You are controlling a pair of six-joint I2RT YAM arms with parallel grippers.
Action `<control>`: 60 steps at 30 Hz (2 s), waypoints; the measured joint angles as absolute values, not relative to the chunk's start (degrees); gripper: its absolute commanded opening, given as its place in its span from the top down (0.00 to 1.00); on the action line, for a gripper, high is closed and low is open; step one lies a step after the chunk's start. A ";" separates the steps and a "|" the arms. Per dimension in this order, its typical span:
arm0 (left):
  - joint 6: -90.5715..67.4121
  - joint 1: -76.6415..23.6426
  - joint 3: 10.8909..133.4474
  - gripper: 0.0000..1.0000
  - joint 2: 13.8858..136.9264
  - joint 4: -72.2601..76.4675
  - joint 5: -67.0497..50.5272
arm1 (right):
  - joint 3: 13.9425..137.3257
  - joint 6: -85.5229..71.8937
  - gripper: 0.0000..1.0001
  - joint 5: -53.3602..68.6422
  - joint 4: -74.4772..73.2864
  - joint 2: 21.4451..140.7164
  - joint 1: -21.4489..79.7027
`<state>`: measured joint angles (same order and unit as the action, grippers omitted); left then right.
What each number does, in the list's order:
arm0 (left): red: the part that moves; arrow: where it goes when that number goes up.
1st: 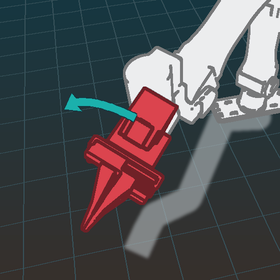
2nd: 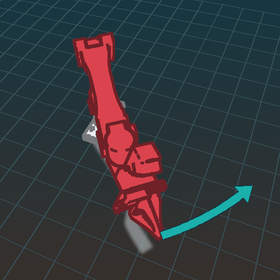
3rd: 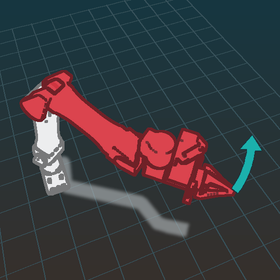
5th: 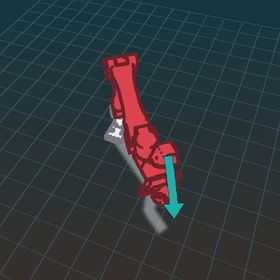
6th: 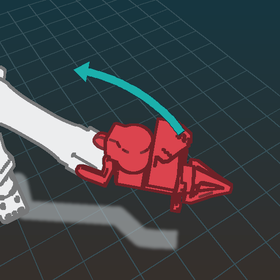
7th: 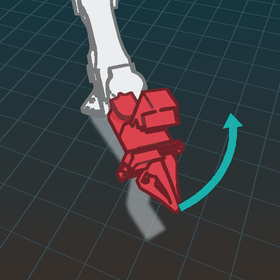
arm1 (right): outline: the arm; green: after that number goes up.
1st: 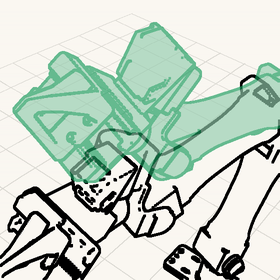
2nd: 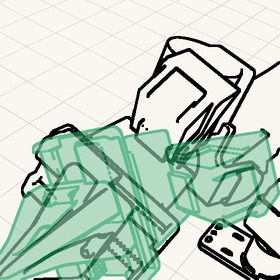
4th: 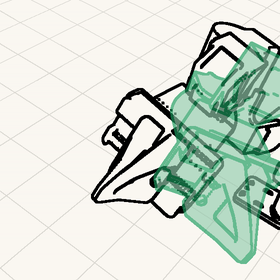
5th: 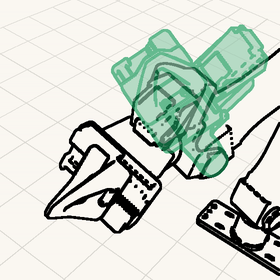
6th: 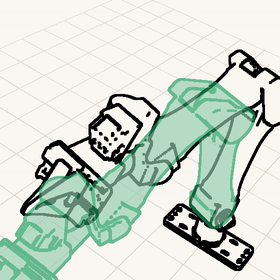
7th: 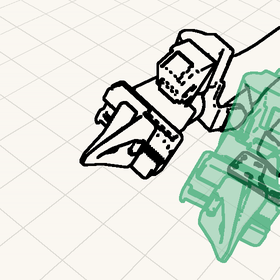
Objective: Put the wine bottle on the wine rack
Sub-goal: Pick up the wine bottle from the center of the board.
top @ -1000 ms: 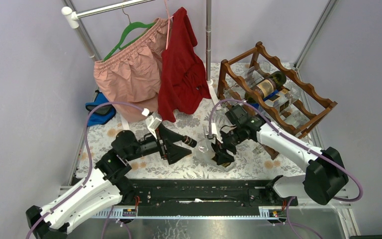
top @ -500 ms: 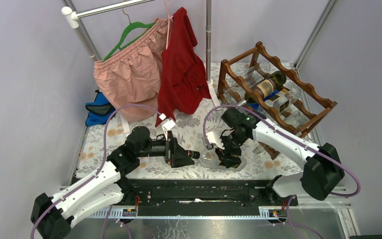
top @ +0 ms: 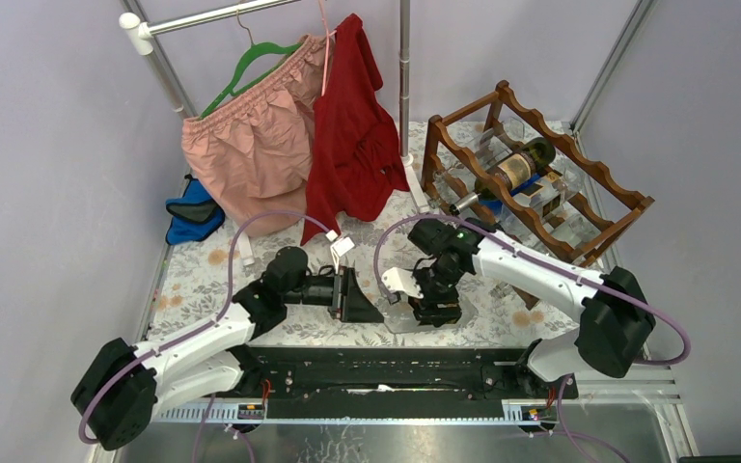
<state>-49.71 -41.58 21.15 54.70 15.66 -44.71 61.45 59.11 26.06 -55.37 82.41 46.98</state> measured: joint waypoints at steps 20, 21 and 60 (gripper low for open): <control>-53.21 -42.02 21.21 0.37 65.87 16.91 -55.79 | 63.02 58.94 1.00 8.27 -55.05 83.44 57.84; -53.21 -42.11 21.28 0.38 66.70 16.88 -56.47 | 63.02 58.92 1.00 7.14 -54.89 83.44 58.67; -53.74 -43.94 21.61 1.00 72.69 18.90 -57.65 | 63.79 56.71 0.99 -0.99 -54.98 83.44 63.02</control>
